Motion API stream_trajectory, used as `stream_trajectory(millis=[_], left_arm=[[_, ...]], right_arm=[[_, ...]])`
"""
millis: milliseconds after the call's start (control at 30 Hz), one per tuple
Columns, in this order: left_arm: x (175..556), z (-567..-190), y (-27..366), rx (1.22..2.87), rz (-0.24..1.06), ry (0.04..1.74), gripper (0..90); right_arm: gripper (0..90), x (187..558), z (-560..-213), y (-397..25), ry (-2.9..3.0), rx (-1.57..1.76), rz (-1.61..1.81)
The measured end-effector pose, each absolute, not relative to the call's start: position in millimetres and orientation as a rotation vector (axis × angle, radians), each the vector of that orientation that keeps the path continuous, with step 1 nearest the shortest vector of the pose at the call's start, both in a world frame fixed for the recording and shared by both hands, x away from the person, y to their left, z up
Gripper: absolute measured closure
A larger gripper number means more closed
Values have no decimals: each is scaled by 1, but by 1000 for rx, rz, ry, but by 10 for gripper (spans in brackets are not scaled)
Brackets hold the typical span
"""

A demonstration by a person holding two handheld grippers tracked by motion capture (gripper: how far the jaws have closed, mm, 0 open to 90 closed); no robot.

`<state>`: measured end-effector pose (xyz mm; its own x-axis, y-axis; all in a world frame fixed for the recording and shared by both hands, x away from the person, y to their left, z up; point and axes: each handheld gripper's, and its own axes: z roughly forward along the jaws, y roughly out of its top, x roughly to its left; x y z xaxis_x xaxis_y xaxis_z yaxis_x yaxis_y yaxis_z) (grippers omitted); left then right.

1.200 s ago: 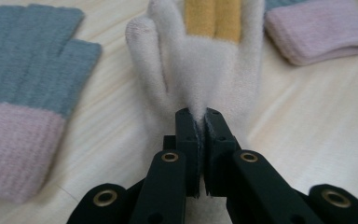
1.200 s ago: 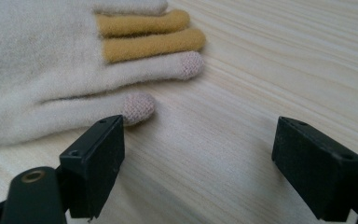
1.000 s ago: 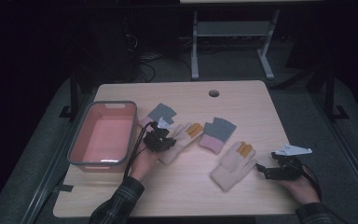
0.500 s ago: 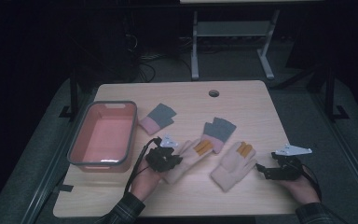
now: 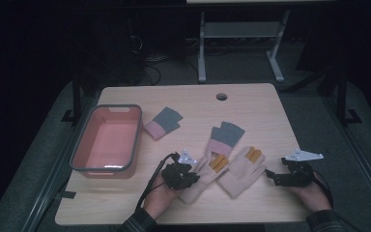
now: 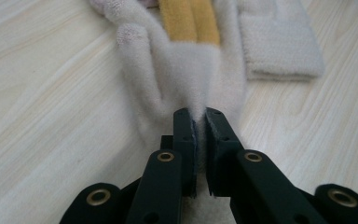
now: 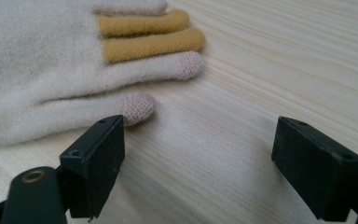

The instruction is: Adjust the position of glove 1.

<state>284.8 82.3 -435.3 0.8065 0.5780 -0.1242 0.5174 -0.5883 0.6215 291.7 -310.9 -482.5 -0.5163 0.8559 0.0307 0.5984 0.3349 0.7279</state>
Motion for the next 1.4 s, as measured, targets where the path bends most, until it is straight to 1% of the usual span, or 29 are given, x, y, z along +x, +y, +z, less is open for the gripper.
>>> stream_trajectory(millis=[133,200,233,333,400,533,700,900,1067,1133,1400], left_arm=[[282,-435,87,2317,124,813,832],[280,-435,88,2314,127,813,810],[279,-435,89,2308,139,819,768],[282,-433,91,2275,157,831,561],[284,-430,94,2269,159,818,472],[286,-425,106,2275,147,741,331],[286,-426,127,2269,167,678,223],[280,-430,151,2283,181,644,159],[274,-439,170,2294,202,643,137],[272,-443,177,2296,197,653,137],[264,-457,193,2302,213,674,134]], right_arm=[[166,292,-483,-311,2247,1287,994],[166,292,-483,-311,2247,1286,994],[166,292,-482,-311,2247,1288,994],[166,292,-483,-311,2247,1287,994],[166,292,-483,-311,2246,1287,993],[166,292,-483,-311,2246,1288,993],[166,292,-483,-311,2244,1289,993],[166,291,-482,-310,2249,1289,988],[168,292,-480,-311,2253,1315,989],[200,292,-477,-312,2250,1332,994],[279,287,-461,-302,2258,1326,1067]])
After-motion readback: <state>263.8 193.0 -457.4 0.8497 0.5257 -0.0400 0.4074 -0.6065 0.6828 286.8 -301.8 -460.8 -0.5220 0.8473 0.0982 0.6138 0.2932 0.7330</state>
